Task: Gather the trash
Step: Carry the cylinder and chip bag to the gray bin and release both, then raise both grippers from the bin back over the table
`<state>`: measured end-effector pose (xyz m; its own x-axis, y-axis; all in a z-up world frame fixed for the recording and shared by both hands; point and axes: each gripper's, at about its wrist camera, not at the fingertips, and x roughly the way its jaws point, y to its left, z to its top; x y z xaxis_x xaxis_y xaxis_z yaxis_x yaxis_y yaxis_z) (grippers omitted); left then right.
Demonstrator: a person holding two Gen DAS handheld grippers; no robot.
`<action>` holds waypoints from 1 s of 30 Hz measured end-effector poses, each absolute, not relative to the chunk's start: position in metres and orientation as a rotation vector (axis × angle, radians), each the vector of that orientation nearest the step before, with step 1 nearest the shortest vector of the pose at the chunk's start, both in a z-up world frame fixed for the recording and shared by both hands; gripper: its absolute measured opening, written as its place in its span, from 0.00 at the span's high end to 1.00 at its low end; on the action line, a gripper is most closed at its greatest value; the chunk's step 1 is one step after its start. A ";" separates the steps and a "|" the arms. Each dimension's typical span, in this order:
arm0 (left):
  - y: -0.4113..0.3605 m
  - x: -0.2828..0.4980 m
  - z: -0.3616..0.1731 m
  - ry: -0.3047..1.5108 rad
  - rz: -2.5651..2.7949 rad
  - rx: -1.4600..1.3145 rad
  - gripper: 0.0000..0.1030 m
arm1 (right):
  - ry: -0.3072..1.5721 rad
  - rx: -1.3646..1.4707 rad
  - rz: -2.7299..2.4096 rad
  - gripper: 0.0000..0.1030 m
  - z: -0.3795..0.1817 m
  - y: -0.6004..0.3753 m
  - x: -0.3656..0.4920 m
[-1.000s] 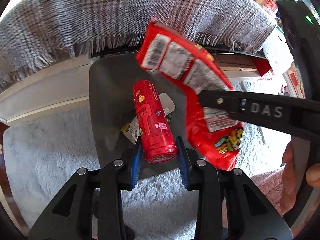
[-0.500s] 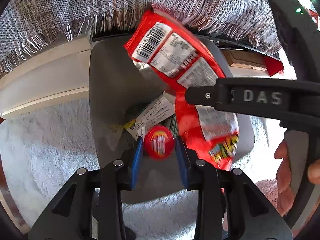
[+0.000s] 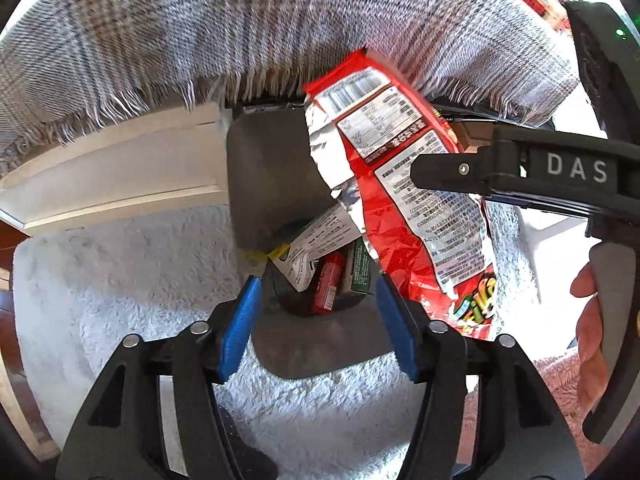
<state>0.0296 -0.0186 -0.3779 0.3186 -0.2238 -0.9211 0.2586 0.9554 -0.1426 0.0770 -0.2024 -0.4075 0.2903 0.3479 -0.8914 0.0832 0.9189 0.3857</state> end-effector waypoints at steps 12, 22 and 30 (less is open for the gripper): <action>0.003 0.015 -0.336 1.151 -0.280 0.027 0.37 | 1.223 0.378 0.202 0.33 -0.378 -0.193 0.063; 0.001 -0.001 -0.286 1.072 -0.292 0.046 0.32 | 1.111 0.333 0.147 0.32 -0.328 -0.218 0.046; -0.026 0.024 -0.238 0.999 -0.326 0.056 0.20 | 0.944 0.283 0.053 0.16 -0.256 -0.263 0.055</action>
<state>0.0244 -0.0257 -0.2375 0.4972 -0.2434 -0.8328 0.2941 0.9503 -0.1022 0.0545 -0.2628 -0.2558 0.5881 0.1683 -0.7911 0.0783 0.9617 0.2628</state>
